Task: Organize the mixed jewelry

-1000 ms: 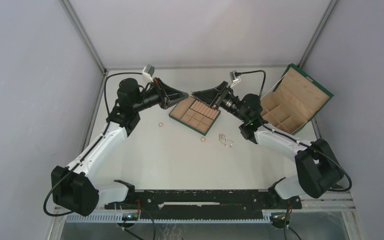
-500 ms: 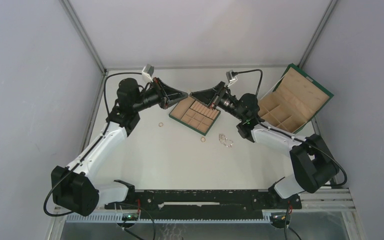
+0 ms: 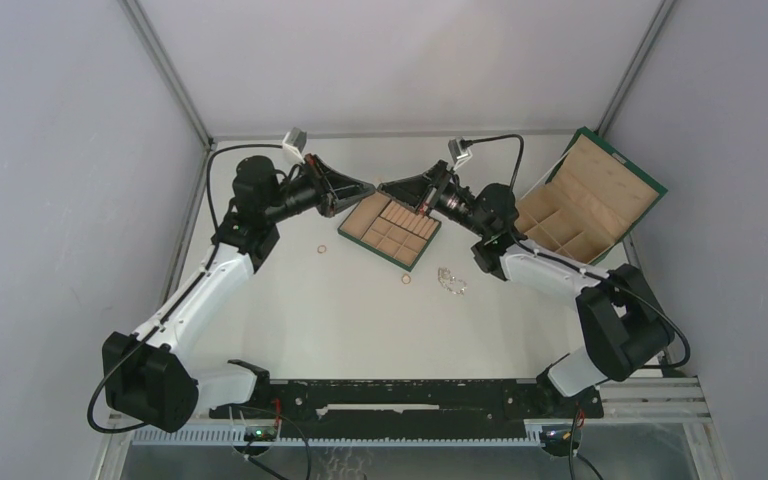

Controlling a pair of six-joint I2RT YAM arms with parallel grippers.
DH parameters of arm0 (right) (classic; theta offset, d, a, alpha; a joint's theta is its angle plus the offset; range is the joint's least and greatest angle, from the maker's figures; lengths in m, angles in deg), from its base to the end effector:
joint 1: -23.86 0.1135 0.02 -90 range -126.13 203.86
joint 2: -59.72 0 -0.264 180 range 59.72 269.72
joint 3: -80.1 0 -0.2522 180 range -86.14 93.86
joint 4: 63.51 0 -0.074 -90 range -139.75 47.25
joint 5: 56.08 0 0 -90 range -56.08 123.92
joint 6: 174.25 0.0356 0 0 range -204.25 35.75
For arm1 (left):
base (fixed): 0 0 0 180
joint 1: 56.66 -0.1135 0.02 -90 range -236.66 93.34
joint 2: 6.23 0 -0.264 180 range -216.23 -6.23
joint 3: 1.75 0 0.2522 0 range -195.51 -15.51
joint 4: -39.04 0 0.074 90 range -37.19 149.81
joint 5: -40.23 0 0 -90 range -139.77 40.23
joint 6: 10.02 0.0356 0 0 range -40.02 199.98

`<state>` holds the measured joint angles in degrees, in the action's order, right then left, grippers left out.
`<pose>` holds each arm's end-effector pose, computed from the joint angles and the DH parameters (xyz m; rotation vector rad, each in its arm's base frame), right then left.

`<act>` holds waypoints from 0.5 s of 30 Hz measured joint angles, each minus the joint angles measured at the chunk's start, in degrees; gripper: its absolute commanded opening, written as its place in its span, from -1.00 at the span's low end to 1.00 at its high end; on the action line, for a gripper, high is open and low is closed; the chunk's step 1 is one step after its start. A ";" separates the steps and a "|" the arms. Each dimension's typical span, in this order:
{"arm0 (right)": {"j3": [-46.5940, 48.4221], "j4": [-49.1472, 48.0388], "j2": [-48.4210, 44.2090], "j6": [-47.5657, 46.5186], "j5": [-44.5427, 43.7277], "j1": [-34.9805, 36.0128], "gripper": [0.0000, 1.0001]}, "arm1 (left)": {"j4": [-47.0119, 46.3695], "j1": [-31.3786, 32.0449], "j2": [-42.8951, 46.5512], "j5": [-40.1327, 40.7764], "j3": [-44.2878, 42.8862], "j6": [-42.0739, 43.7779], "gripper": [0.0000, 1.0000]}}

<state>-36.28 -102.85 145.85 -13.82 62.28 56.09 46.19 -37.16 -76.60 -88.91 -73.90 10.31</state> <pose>0.2752 0.1935 0.3108 0.0082 1.5643 1.7915 0.2607 -0.1162 0.3605 -0.2447 1.9503 -1.6686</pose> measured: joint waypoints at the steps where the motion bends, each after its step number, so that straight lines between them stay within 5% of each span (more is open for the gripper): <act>1: 0.31 -0.07 0.26 0.17 0.24 0.00 -0.65 | -0.09 -0.02 0.00 0.00 0.00 0.00 -1.00; 8: 0.57 -0.70 1.05 1.07 0.66 -0.24 -0.68 | -0.15 -0.04 0.00 -0.02 0.00 0.00 -1.00; 15: 0.57 -1.68 1.31 2.12 0.87 -0.39 -1.00 | -0.22 -0.04 0.00 -0.02 0.00 0.00 -0.99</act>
<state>-35.71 -104.53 147.16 -11.70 63.15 55.70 45.98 -37.20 -76.60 -88.93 -73.90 10.31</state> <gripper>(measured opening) 0.023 0.021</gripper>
